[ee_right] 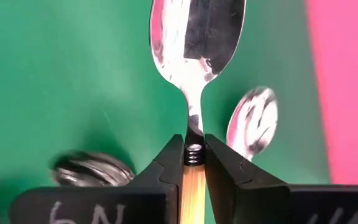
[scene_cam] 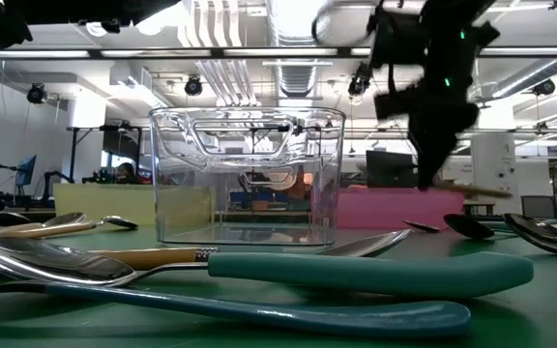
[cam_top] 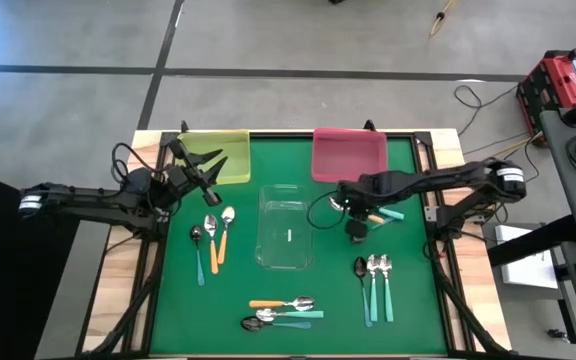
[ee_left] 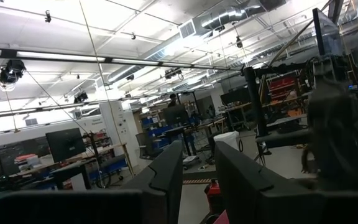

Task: Sort silverware by color (type)
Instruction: Put the top right yellow spoon into the transparent bin

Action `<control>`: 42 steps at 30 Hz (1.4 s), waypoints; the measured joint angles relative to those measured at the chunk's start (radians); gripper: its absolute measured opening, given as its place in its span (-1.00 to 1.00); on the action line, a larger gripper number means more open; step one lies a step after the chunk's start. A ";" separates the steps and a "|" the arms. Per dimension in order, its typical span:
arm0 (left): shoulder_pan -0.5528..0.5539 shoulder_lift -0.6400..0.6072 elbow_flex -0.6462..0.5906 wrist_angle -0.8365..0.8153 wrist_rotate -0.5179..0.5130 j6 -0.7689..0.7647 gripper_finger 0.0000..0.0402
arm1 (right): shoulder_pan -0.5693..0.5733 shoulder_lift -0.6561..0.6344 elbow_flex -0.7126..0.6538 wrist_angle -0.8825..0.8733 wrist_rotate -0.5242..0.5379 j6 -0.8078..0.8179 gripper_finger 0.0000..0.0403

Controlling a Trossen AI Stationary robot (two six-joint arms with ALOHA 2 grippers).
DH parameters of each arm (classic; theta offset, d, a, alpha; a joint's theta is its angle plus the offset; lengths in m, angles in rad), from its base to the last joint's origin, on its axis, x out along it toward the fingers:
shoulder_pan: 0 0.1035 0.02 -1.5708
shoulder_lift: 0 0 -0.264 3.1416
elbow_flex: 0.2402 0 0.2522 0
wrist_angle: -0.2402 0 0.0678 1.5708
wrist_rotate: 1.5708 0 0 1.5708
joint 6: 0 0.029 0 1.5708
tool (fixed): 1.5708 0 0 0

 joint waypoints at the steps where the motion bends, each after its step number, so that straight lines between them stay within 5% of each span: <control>1: 0.000 -0.001 0.000 0.000 0.000 0.000 -0.61 | 0.006 -0.015 0.025 0.008 0.014 0.002 -0.84; 10: 0.000 -0.004 0.000 0.000 0.000 0.000 -0.61 | 0.048 -0.071 0.161 0.251 0.049 -0.066 -0.84; 22: -0.001 -0.082 0.000 -0.068 -0.001 -0.008 -0.61 | 0.098 0.053 0.233 0.625 0.022 -0.205 -0.84; 42: -0.001 -0.176 0.000 -0.151 -0.001 -0.035 -0.61 | 0.100 0.273 0.402 0.657 -0.029 -0.296 -0.84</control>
